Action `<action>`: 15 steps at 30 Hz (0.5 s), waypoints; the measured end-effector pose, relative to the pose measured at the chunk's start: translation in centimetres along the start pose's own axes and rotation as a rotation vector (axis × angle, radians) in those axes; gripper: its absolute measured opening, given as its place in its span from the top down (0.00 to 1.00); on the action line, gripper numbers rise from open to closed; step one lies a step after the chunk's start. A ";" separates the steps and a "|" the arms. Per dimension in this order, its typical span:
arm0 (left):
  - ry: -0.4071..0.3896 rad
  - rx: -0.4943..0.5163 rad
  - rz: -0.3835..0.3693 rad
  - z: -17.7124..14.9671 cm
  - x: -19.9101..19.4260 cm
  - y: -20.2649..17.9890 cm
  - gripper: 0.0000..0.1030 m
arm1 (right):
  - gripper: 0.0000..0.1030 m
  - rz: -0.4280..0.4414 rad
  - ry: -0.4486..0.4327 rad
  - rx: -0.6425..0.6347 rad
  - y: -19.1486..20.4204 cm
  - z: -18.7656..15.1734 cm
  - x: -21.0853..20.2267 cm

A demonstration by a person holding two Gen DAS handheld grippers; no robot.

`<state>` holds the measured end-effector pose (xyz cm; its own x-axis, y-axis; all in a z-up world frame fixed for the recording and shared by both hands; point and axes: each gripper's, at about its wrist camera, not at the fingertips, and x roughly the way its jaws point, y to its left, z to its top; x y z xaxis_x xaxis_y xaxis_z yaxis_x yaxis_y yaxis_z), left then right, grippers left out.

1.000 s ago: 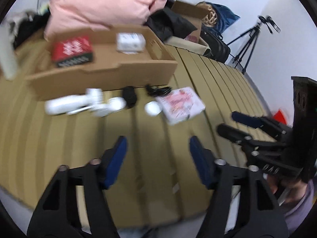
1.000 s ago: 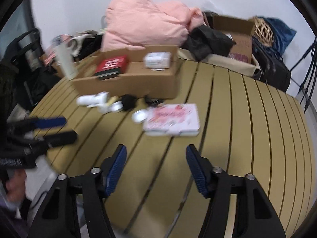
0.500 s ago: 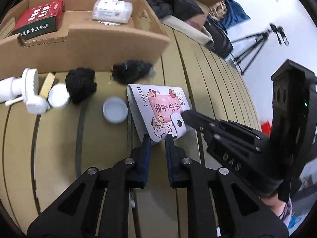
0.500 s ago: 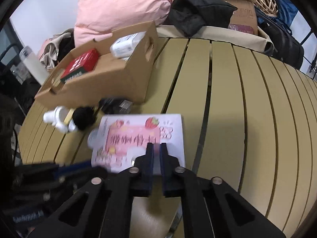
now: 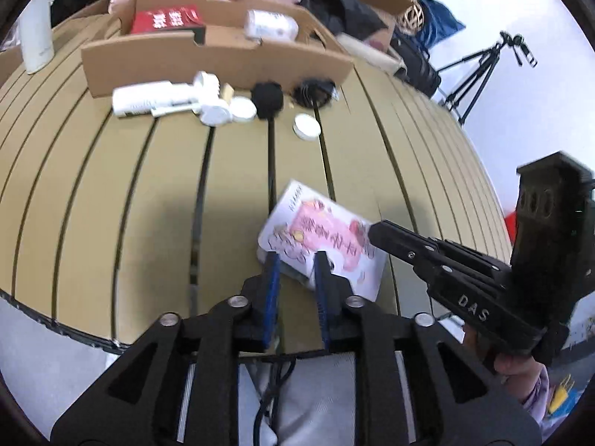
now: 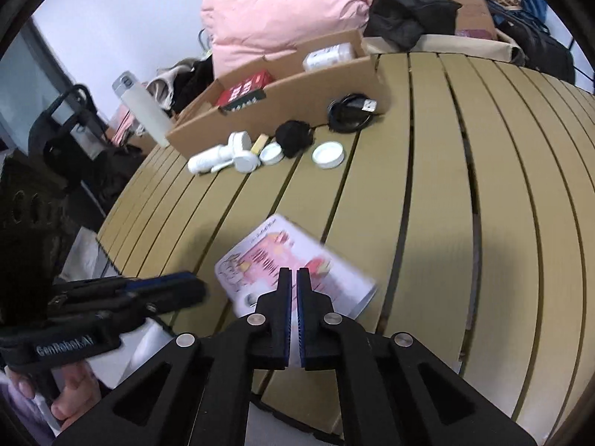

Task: Organize objects
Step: 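Grasp the pink 'HAPPY' card package with the left gripper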

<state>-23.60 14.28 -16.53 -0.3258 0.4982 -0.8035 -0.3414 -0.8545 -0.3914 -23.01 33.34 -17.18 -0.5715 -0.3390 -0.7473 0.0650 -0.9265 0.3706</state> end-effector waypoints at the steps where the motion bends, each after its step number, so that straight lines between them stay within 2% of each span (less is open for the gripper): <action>1: -0.005 -0.016 -0.013 0.3 0.1 0.3 0.70 | 0.89 -0.019 -0.002 0.014 -0.3 0.2 0.0; 2: -0.007 -0.024 -0.031 0.4 0.2 0.5 0.60 | 0.80 -0.042 0.005 0.032 -0.6 0.2 0.0; 3: -0.005 -0.023 -0.050 0.6 0.6 0.6 0.58 | 0.74 -0.040 0.013 0.054 -1.0 0.1 0.0; 4: 0.004 -0.021 -0.054 1.1 1.0 0.7 0.58 | 0.59 -0.023 0.011 0.072 -1.3 0.0 -0.2; 5: 0.012 -0.019 -0.056 1.5 1.6 0.6 0.58 | 0.39 -0.012 0.008 0.086 -1.5 -0.3 -0.4; 7: 0.029 -0.021 -0.048 2.7 3.3 0.4 0.58 | 0.20 0.009 0.004 0.106 -1.6 -0.8 -0.7; 9: 0.048 -0.010 -0.057 3.2 4.3 0.5 0.60 | 0.20 0.020 -0.014 0.118 -1.5 -1.2 -0.9; 11: 0.072 -0.018 -0.050 3.3 5.4 0.6 0.61 | 0.20 -0.013 -0.009 0.109 -1.3 -1.3 -0.5; 12: 0.086 -0.026 -0.037 3.3 5.8 0.7 0.65 | 0.21 -0.034 -0.011 0.099 -1.1 -1.3 -0.1; 13: 0.096 -0.026 -0.030 3.1 6.0 0.9 0.68 | 0.33 -0.053 -0.013 0.094 -1.0 -1.3 0.2; 14: 0.086 -0.021 -0.019 3.0 5.9 0.9 0.73 | 0.52 -0.061 -0.007 0.092 -1.1 -1.2 0.4; 15: 0.081 -0.023 -0.018 2.9 5.8 0.9 0.75 | 0.56 -0.094 -0.003 0.091 -1.1 -1.1 0.7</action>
<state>-28.35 16.77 -20.22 -0.2475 0.5005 -0.8296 -0.3260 -0.8493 -0.4152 -22.57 33.92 -18.77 -0.5742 -0.2509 -0.7793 -0.0630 -0.9355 0.3476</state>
